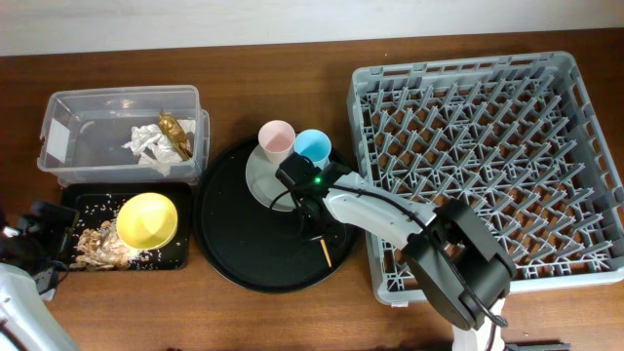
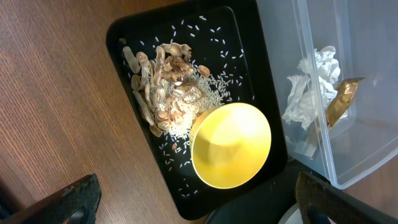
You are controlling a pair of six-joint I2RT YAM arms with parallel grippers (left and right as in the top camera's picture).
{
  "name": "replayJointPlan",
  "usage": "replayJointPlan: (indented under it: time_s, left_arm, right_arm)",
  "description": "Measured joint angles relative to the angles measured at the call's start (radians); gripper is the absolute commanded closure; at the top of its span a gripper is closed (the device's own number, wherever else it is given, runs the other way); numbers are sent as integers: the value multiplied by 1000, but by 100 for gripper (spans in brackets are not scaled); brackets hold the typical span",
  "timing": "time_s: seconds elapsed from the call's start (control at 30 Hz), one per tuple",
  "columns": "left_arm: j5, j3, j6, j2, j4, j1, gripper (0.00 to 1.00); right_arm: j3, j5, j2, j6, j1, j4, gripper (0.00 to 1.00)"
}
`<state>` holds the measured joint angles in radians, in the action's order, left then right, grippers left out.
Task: Sort waste into correct bins and load items into the dishwasher rack
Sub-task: 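Grasp the second chopstick with the right gripper, place in rack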
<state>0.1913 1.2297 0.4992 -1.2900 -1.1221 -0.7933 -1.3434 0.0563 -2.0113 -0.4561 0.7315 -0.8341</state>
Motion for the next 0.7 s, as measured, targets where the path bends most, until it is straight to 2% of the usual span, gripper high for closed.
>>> replayJointPlan:
  time_s: [0.17, 0.33, 0.4, 0.5, 0.6, 0.7]
  left_arm:
    - [0, 0, 0, 0, 0, 0, 1]
    - [0, 0, 0, 0, 0, 0, 1]
    - [0, 0, 0, 0, 0, 0, 1]
    - [0, 0, 0, 0, 0, 0, 1]
    - [0, 0, 0, 0, 0, 0, 1]
    - [0, 0, 0, 0, 0, 0, 1]
  right_arm:
    - [-3, 18, 85, 0, 0, -88, 96]
    - [-16, 19, 335, 13, -5, -107, 96]
    - [-19, 24, 457, 24, -80, -138, 96]
    - [-24, 55, 504, 129, -360, -244, 96]
    - [-25, 84, 480, 192, -451, -274, 96]
    - [-25, 95, 415, 224, -452, -272, 94]
